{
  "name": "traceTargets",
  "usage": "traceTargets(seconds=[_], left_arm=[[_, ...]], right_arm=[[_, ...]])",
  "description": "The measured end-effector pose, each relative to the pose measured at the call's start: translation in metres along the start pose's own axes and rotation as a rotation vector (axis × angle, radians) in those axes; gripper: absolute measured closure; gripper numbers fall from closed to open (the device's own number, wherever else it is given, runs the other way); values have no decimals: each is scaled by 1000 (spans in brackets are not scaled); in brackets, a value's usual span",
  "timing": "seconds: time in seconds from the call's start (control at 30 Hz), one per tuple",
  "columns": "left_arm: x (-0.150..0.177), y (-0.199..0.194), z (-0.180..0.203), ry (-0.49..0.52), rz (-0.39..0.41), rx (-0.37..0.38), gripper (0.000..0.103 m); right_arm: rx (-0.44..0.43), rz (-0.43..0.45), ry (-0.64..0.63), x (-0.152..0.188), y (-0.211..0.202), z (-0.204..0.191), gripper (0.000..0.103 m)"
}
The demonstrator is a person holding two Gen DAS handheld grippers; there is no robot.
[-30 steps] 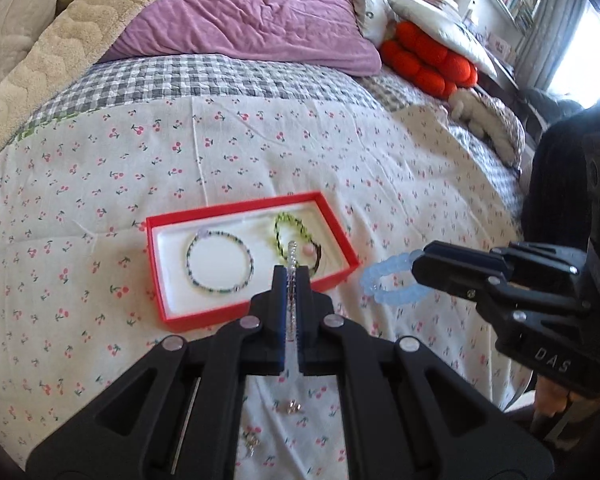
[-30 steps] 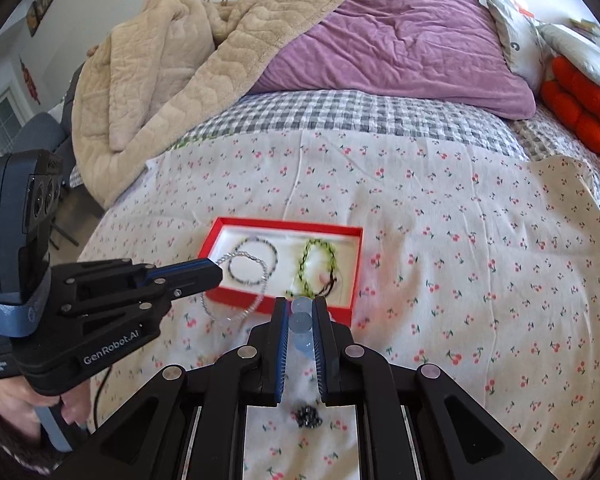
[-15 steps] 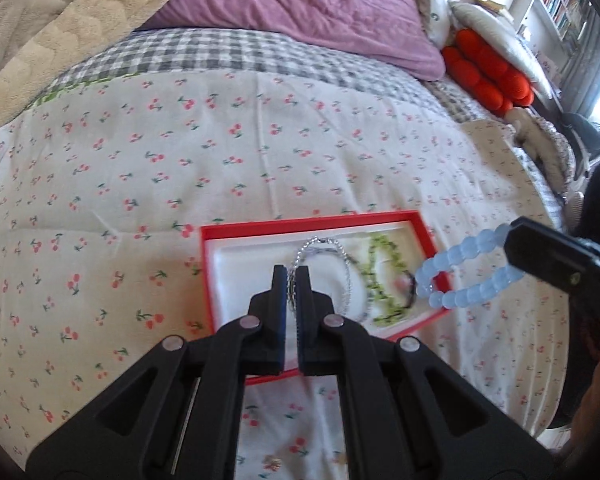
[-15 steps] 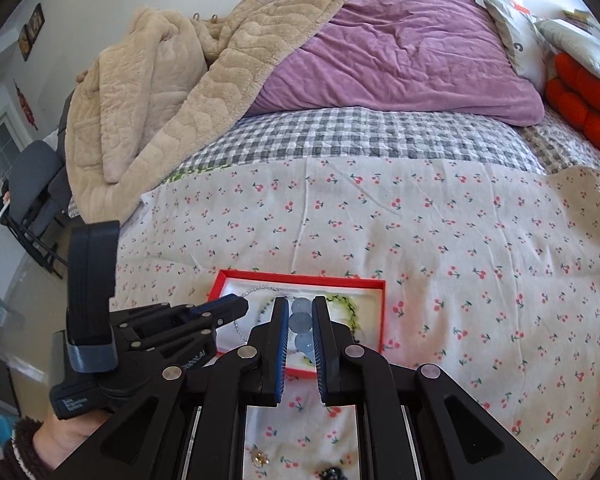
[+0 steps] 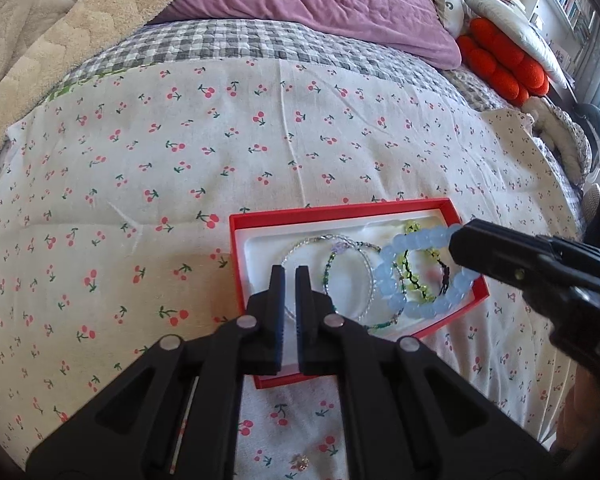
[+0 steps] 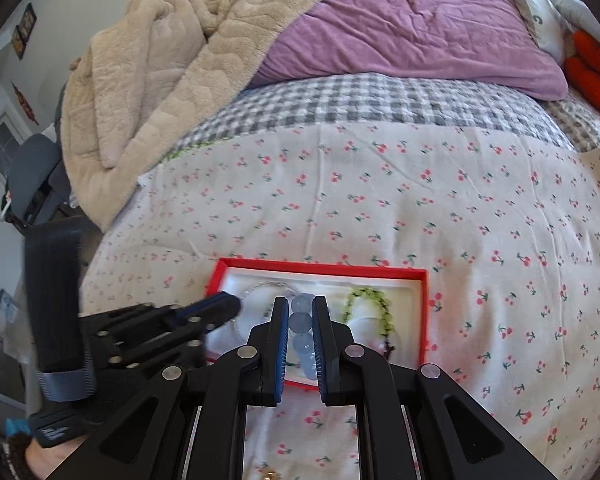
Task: Organize jewelry
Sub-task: 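Open both tools to drop the bracelets into the red box, then withdraw both open tools from the box toward the rings and clip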
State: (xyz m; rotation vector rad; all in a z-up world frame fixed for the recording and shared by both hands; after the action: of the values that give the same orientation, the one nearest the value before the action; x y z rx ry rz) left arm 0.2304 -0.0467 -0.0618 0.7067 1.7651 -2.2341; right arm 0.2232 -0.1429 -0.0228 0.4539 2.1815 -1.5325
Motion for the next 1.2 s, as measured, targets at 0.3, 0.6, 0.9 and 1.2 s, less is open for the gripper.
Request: traceTargets(seconds=[0.3, 0.6, 0.9, 1.2], left_arm=[[0, -9, 8, 45, 11, -1, 85], [33, -53, 8, 79, 51, -47, 34], [90, -65, 14, 140, -31, -84, 17], [126, -84, 14, 189, -19, -46, 1]], right_arm=[[10, 4, 25, 2, -9, 25, 72], [37, 32, -29, 34, -56, 36, 33], [142, 39, -108, 83, -83, 39, 19], [156, 18, -189, 128, -88, 31, 16]])
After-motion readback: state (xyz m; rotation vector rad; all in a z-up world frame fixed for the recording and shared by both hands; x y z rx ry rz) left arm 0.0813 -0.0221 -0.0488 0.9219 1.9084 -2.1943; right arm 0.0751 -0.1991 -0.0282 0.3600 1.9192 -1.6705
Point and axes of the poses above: each gripper's, at about its wrist camera, not at the fingertips, and y roughly the way its jaws point, z to its right, x to its underside, the point moved 8 cm from there along y, roughly the way its jaws point, and after that the axes turned 2 degrees about -z, right-handed, at the moved point
